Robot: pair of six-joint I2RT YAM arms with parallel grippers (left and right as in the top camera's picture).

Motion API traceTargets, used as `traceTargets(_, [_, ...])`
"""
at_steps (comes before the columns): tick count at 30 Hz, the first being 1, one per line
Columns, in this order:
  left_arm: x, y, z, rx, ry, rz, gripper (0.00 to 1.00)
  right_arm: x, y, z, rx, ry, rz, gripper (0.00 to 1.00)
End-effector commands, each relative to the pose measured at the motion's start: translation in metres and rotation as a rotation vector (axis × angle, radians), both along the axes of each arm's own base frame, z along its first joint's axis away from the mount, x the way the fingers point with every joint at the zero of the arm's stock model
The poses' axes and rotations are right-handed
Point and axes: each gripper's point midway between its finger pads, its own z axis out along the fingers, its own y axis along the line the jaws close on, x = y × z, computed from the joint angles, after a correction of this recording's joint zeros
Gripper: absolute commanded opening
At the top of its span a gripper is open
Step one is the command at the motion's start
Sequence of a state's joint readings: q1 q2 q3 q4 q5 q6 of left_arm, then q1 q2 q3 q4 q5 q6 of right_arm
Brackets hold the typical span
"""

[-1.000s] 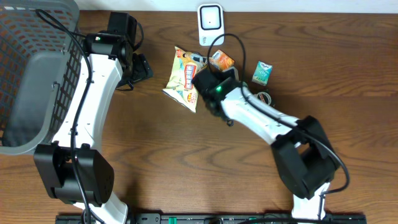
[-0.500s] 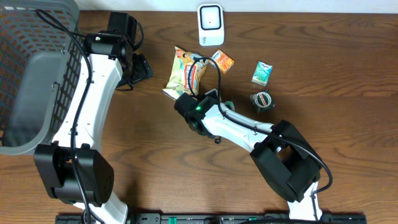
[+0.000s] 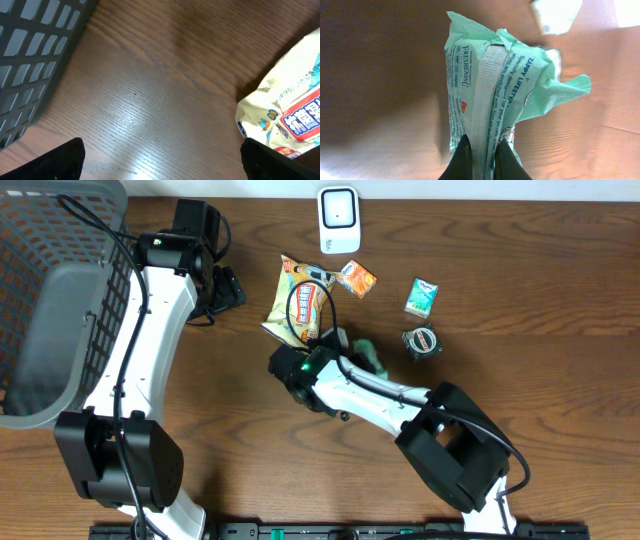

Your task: Scan the item barcode

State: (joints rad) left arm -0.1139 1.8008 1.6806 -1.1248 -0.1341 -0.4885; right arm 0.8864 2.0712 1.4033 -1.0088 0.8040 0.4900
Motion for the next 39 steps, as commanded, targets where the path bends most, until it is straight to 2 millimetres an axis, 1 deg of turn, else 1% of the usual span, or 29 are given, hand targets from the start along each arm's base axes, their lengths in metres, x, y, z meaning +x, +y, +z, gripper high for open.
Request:
traceTargets(1, [0.000, 0.004, 0.003, 0.016, -0.003, -0.010, 0.98, 0.030, -0.025, 0.029, -0.145, -0.185, -0.022, 0.01])
traceTargets(3, [0.000, 0.004, 0.003, 0.016, -0.003, -0.010, 0.98, 0.039, -0.041, 0.027, -0.145, -0.188, -0.072, 0.01])
traceTargets(5, [0.000, 0.004, 0.003, 0.016, -0.003, -0.010, 0.98, 0.045, -0.051, 0.023, -0.149, -0.184, -0.099, 0.01])
traceTargets(6, [0.000, 0.004, 0.003, 0.016, -0.003, -0.010, 0.98, 0.049, -0.057, 0.017, -0.162, -0.167, -0.105, 0.01])
traceTargets(8, [0.000, 0.004, 0.003, 0.016, -0.003, -0.010, 0.98, 0.053, -0.067, -0.004, -0.207, -0.073, -0.083, 0.01])
traceTargets(11, [0.000, 0.004, 0.003, 0.016, -0.003, -0.010, 0.98, 0.049, -0.074, -0.024, -0.284, 0.013, -0.047, 0.01])
traceTargets(13, [0.000, 0.004, 0.003, 0.016, -0.003, -0.010, 0.98, 0.044, -0.068, -0.029, -0.277, 0.036, -0.031, 0.03])
traceTargets(14, [0.000, 0.004, 0.003, 0.016, -0.003, -0.010, 0.98, 0.041, -0.064, -0.031, -0.265, 0.048, -0.023, 0.05])
traceTargets(15, [0.000, 0.004, 0.003, 0.016, -0.003, -0.010, 0.98, 0.037, -0.057, -0.032, -0.250, 0.066, -0.010, 0.10])
traceTargets(16, [0.000, 0.004, 0.003, 0.016, -0.003, -0.010, 0.98, 0.030, -0.047, -0.035, -0.229, 0.098, 0.008, 0.23])
traceTargets(17, [0.000, 0.004, 0.003, 0.016, -0.003, -0.010, 0.98, 0.026, -0.043, -0.037, -0.214, 0.119, 0.015, 0.33])
traceTargets(18, [0.000, 0.004, 0.003, 0.016, -0.003, -0.010, 0.98, 0.019, -0.034, -0.040, -0.184, 0.155, 0.024, 0.40])
traceTargets(20, [0.000, 0.004, 0.003, 0.016, -0.003, -0.010, 0.98, 0.005, -0.011, -0.045, -0.079, 0.248, 0.029, 0.47])
traceTargets(21, [0.000, 0.004, 0.003, 0.016, -0.003, -0.010, 0.98, 0.000, 0.001, -0.044, -0.015, 0.282, 0.013, 0.48])
traceTargets(22, [0.000, 0.004, 0.003, 0.016, -0.003, -0.010, 0.98, -0.001, 0.006, -0.042, 0.016, 0.294, 0.001, 0.47])
traceTargets(23, [0.000, 0.004, 0.003, 0.016, -0.003, -0.010, 0.98, -0.003, 0.017, -0.035, 0.075, 0.318, -0.023, 0.48])
traceTargets(24, [0.000, 0.004, 0.003, 0.016, -0.003, -0.010, 0.98, -0.004, 0.022, -0.031, 0.098, 0.330, -0.027, 0.49])
traceTargets(25, [0.000, 0.004, 0.003, 0.016, -0.003, -0.010, 0.98, -0.002, 0.028, -0.021, 0.128, 0.348, -0.034, 0.55])
traceTargets(26, [0.000, 0.004, 0.003, 0.016, -0.003, -0.010, 0.97, 0.001, 0.028, -0.011, 0.138, 0.353, -0.043, 0.67])
traceTargets(27, [0.000, 0.004, 0.003, 0.016, -0.003, -0.010, 0.98, 0.004, 0.026, -0.004, 0.139, 0.353, -0.053, 0.87])
traceTargets(28, [0.000, 0.004, 0.003, 0.016, -0.003, -0.010, 0.98, 0.009, 0.021, 0.008, 0.133, 0.364, -0.060, 0.95])
traceTargets(29, [0.000, 0.004, 0.003, 0.016, -0.003, -0.010, 0.98, 0.011, 0.017, 0.013, 0.127, 0.372, -0.060, 0.96])
traceTargets(30, [0.000, 0.004, 0.003, 0.016, -0.003, -0.010, 0.98, 0.016, 0.008, 0.021, 0.116, 0.391, -0.063, 0.97])
traceTargets(31, [0.000, 0.004, 0.003, 0.016, -0.003, -0.010, 0.98, 0.021, -0.002, 0.024, 0.108, 0.408, -0.065, 0.99])
traceTargets(33, [0.000, 0.004, 0.003, 0.016, -0.003, -0.010, 0.98, 0.029, -0.018, 0.023, 0.119, 0.442, -0.080, 0.99])
traceTargets(34, [0.000, 0.004, 0.003, 0.016, -0.003, -0.010, 0.98, 0.033, -0.024, 0.020, 0.166, 0.471, -0.096, 0.98])
traceTargets(35, [0.000, 0.004, 0.003, 0.016, -0.003, -0.010, 0.98, 0.035, -0.023, 0.015, 0.220, 0.501, -0.094, 0.98])
traceTargets(36, [0.000, 0.004, 0.003, 0.016, -0.003, -0.010, 0.98, 0.037, -0.020, 0.010, 0.317, 0.564, -0.070, 0.97])
traceTargets(39, [0.000, 0.004, 0.003, 0.016, -0.003, -0.010, 0.98, 0.039, -0.018, 0.008, 0.497, 0.653, -0.063, 0.96])
